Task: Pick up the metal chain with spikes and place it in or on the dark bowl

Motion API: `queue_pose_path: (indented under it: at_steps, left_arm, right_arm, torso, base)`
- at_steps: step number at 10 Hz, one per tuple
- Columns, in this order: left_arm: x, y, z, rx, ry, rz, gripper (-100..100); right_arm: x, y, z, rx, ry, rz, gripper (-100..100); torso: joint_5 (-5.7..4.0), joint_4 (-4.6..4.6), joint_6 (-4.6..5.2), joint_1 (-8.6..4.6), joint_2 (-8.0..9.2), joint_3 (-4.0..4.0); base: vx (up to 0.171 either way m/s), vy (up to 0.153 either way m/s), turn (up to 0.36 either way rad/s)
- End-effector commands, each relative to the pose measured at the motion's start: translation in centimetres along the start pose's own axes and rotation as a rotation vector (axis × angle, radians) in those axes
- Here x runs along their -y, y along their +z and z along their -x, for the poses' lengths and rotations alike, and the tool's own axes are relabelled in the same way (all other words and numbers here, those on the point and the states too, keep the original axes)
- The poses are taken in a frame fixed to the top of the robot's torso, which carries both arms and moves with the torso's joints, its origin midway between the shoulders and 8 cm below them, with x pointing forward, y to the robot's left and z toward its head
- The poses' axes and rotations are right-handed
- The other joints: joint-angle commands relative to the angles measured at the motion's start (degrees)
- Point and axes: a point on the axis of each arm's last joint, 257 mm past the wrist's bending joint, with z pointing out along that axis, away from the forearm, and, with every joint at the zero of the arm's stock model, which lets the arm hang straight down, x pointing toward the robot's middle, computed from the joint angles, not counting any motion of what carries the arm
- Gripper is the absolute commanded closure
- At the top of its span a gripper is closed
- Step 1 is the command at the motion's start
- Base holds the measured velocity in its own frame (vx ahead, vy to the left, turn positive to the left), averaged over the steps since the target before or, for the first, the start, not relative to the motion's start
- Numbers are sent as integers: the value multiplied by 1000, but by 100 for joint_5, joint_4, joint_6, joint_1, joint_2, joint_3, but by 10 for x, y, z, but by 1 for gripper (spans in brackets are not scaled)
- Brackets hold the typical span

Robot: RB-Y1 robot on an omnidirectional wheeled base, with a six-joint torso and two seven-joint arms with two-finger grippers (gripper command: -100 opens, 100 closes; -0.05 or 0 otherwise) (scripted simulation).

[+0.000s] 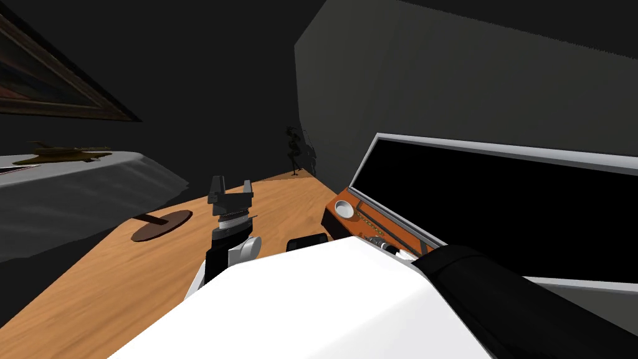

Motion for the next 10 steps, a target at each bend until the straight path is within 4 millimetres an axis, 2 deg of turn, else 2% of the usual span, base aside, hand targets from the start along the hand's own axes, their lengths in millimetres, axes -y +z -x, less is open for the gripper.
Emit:
queue_pose_path:
  at_steps: [1, 5, 8, 10]
  left_arm:
    - [0, 0, 0, 0, 0, 0, 0]
    - [0, 0, 0, 0, 0, 0, 0]
    - [0, 0, 0, 0, 0, 0, 0]
    - [0, 0, 0, 0, 0, 0, 0]
  right_arm:
    - [18, -4, -15, -38, -29, -30, -100]
    - [57, -14, -53, -145, -155, -82, -100]
    - [72, -21, -70, -189, -191, -103, -100]
    - [86, -28, -91, -249, -256, -113, -100]
  torso:
    - [0, 0, 0, 0, 0, 0]
    - [-1, 2, 2, -3, 10, 5]
    - [0, 1, 4, 0, 7, 3]
    - [0, 1, 3, 0, 8, 4]
  base:
    - [79, -36, 82]
    - [69, -33, 180]
    - [65, -28, 82]
    - [80, -35, 183]
